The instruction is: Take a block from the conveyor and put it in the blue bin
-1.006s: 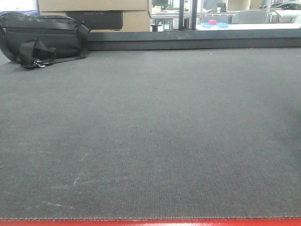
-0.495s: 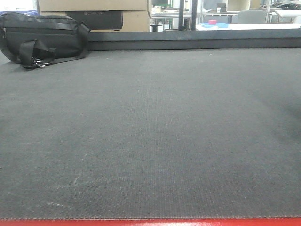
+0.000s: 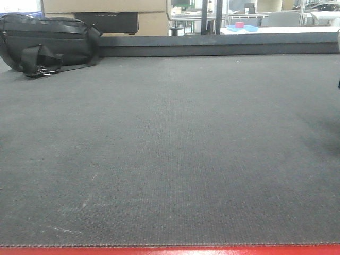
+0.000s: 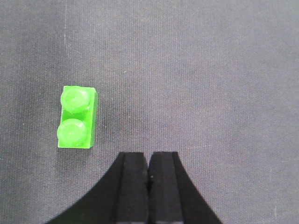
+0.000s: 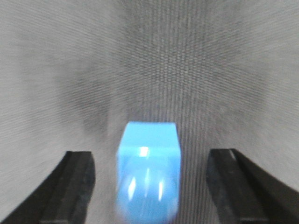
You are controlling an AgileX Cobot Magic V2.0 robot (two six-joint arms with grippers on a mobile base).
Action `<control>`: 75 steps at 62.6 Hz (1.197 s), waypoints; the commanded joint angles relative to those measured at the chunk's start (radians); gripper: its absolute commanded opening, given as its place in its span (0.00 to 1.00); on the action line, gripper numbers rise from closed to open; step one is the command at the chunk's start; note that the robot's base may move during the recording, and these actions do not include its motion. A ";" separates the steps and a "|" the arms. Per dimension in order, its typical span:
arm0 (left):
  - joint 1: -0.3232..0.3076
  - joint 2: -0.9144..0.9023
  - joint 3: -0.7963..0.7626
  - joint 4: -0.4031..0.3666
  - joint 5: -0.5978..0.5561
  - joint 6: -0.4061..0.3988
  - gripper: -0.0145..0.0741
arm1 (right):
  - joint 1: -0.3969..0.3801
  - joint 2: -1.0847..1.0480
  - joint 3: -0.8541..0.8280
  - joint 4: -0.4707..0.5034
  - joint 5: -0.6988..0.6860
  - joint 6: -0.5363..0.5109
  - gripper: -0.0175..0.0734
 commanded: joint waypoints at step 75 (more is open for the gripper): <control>0.006 0.256 -0.070 0.147 -0.018 -0.059 0.04 | -0.003 -0.464 0.009 -0.015 -0.179 0.003 0.01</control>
